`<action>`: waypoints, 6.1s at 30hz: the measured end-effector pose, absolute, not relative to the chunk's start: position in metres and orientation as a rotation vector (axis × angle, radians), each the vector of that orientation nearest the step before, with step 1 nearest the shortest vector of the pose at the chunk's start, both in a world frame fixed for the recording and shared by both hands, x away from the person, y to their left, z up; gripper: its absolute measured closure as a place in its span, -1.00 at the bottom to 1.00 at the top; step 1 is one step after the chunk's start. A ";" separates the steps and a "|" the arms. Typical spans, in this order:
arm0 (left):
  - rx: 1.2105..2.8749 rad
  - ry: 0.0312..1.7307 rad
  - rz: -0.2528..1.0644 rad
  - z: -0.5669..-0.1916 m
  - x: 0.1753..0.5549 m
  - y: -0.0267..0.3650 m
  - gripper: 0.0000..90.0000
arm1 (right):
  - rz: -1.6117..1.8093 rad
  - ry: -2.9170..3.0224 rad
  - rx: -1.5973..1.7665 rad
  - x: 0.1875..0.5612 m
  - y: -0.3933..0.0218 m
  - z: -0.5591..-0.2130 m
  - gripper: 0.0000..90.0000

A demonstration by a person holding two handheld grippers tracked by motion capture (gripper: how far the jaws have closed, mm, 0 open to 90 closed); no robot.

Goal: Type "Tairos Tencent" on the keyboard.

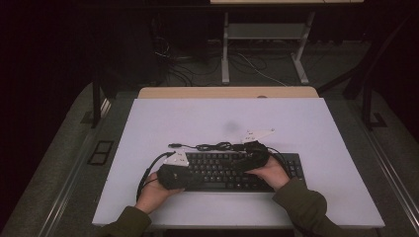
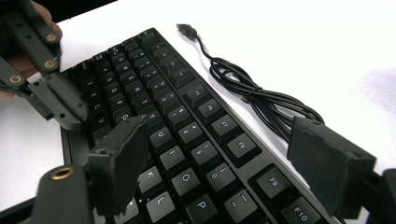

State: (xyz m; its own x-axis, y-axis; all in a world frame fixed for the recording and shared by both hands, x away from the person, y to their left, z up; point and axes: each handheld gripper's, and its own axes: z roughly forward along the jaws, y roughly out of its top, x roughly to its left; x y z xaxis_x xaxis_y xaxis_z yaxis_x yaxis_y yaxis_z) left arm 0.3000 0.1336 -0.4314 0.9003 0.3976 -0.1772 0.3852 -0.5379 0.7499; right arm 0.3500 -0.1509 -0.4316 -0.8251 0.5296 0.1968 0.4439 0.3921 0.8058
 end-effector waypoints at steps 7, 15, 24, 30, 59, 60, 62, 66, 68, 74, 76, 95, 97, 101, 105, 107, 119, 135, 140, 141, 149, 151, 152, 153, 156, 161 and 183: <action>2.165 0.607 0.038 -0.431 0.303 0.136 0.55 | 1.424 2.568 0.890 0.349 -0.152 -0.431 -0.51; 2.145 0.637 0.063 -0.430 0.304 0.135 0.21 | 1.412 2.575 0.899 0.344 -0.155 -0.431 -0.46; 2.119 0.675 0.109 -0.427 0.307 0.133 -0.28 | 1.421 2.599 0.899 0.337 -0.166 -0.429 0.03; 2.096 0.685 0.118 -0.425 0.311 0.134 -0.40 | 1.445 2.603 0.888 0.330 -0.176 -0.426 0.42; 2.056 0.724 0.132 -0.426 0.314 0.137 -0.56 | 1.350 2.734 0.794 0.311 -0.199 -0.432 0.98; 2.056 0.724 0.132 -0.426 0.314 0.137 -0.56 | 1.342 2.738 0.795 0.310 -0.200 -0.432 0.98; 2.054 0.725 0.134 -0.426 0.314 0.137 -0.56 | 1.331 2.746 0.791 0.310 -0.200 -0.434 0.98; 2.053 0.732 0.138 -0.426 0.314 0.137 -0.56 | 1.294 2.762 0.786 0.311 -0.199 -0.436 0.98; 2.055 0.727 0.141 -0.425 0.315 0.137 -0.56 | 1.287 2.770 0.775 0.311 -0.198 -0.436 0.98; 2.054 0.724 0.152 -0.424 0.315 0.135 -0.56 | 1.274 2.776 0.754 0.309 -0.197 -0.437 0.98; 2.050 0.723 0.153 -0.424 0.316 0.135 -0.53 | 1.265 2.781 0.745 0.309 -0.197 -0.439 0.98; 2.099 0.697 0.132 -0.429 0.327 0.128 0.79 | 1.274 2.783 0.748 0.310 -0.197 -0.439 0.98; 2.101 0.698 0.126 -0.428 0.328 0.127 0.95 | 1.271 2.784 0.744 0.310 -0.197 -0.439 0.98; 2.115 0.691 0.123 -0.428 0.329 0.125 0.98 | 1.274 2.784 0.749 0.310 -0.197 -0.439 0.98; 2.133 0.693 0.123 -0.431 0.330 0.121 0.98 | 1.272 2.783 0.749 0.310 -0.197 -0.439 0.98; 2.143 0.692 0.124 -0.432 0.330 0.120 0.98 | 1.272 2.783 0.749 0.310 -0.197 -0.439 0.98; 2.181 0.688 0.122 -0.437 0.331 0.118 0.98 | 1.275 2.782 0.750 0.310 -0.197 -0.439 0.98; 2.139 0.706 0.121 -0.429 0.329 0.125 0.89 | 1.274 2.781 0.750 0.310 -0.197 -0.439 0.98; 2.119 0.733 0.149 -0.428 0.326 0.130 0.49 | 1.273 2.781 0.746 0.310 -0.197 -0.439 0.98; 2.110 0.738 0.151 -0.427 0.325 0.132 0.42 | 1.273 2.781 0.746 0.310 -0.197 -0.439 0.98; 2.094 0.739 0.191 -0.425 0.321 0.145 -0.12 | 1.273 2.782 0.747 0.310 -0.197 -0.439 0.98; 2.097 0.736 0.201 -0.425 0.320 0.149 -0.22 | 1.273 2.781 0.748 0.310 -0.197 -0.439 0.98; 2.104 0.738 0.204 -0.425 0.320 0.151 -0.29 | 1.276 2.781 0.748 0.310 -0.197 -0.440 0.98; 2.100 0.745 0.208 -0.426 0.320 0.152 -0.38 | 1.277 2.781 0.750 0.310 -0.197 -0.440 0.98; 2.096 0.751 0.214 -0.427 0.320 0.155 -0.51 | 1.276 2.779 0.749 0.310 -0.198 -0.440 0.98; 2.093 0.744 0.211 -0.426 0.319 0.155 -0.51 | 1.270 2.783 0.750 0.310 -0.199 -0.438 0.98; 2.075 0.763 0.202 -0.428 0.316 0.160 -0.49 | 1.460 2.610 0.846 0.327 -0.187 -0.418 -0.08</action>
State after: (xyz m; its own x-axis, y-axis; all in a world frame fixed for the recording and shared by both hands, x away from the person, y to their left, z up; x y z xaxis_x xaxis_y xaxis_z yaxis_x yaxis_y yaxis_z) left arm 0.3158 0.1597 -0.4281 0.7974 0.5877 -0.1372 0.4427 -0.4150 0.7949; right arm 0.3274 -0.1873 -0.4183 -0.8513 0.4728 0.2273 0.4411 0.4105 0.7981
